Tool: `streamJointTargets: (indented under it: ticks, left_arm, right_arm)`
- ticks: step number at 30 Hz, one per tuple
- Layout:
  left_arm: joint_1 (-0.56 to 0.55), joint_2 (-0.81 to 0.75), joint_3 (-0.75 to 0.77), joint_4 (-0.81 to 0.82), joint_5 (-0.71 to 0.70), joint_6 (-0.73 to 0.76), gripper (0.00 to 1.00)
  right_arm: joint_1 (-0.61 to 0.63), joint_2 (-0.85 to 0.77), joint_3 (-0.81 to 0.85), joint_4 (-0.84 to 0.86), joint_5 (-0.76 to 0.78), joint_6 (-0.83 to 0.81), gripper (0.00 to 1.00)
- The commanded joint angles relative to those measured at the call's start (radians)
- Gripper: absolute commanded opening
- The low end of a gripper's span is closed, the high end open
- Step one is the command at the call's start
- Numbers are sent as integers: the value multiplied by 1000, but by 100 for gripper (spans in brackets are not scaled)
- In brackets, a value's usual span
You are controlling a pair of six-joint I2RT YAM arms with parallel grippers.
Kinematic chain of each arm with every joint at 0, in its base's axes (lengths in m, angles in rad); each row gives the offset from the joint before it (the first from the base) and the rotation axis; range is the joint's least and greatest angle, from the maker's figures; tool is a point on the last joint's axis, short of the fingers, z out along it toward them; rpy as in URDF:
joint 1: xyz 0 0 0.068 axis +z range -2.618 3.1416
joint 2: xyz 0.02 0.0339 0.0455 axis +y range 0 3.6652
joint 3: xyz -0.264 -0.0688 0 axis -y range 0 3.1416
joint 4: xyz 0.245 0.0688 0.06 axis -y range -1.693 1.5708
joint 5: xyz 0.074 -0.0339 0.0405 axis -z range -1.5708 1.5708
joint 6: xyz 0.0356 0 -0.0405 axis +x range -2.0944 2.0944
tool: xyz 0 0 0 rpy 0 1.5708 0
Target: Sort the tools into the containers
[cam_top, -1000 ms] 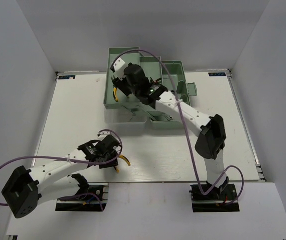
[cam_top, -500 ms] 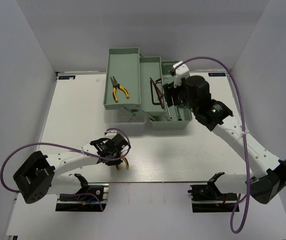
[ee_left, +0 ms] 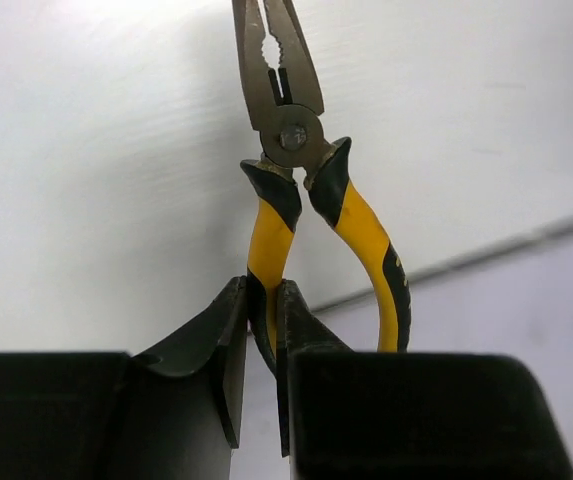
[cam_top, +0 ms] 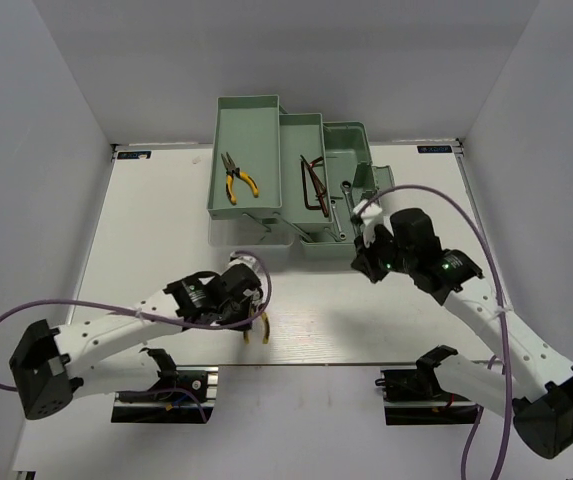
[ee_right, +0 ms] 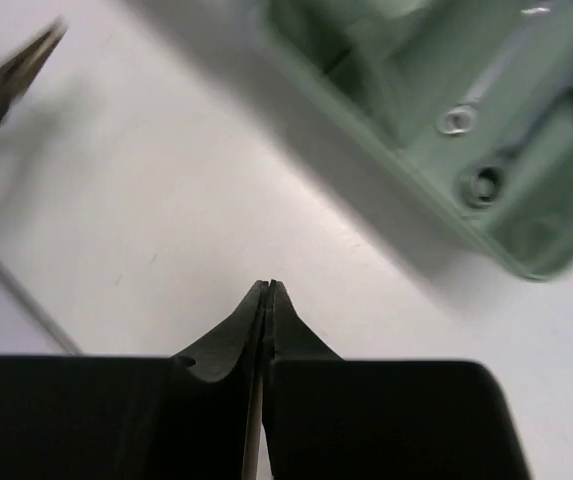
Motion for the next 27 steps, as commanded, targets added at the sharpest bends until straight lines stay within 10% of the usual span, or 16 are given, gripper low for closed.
streamJointTargets:
  ticks: [1, 14, 27]
  left_arm:
    - [-17, -97, 140, 69, 105, 213, 0]
    - [9, -29, 536, 339, -360, 412, 0]
    - [242, 451, 1056, 272, -544, 570, 0]
  right_arm:
    - [-10, -21, -78, -85, -396, -247, 0]
    - [-31, -55, -165, -73, -400, -346, 0]
    - [-82, -76, -182, -54, -377, -328, 0]
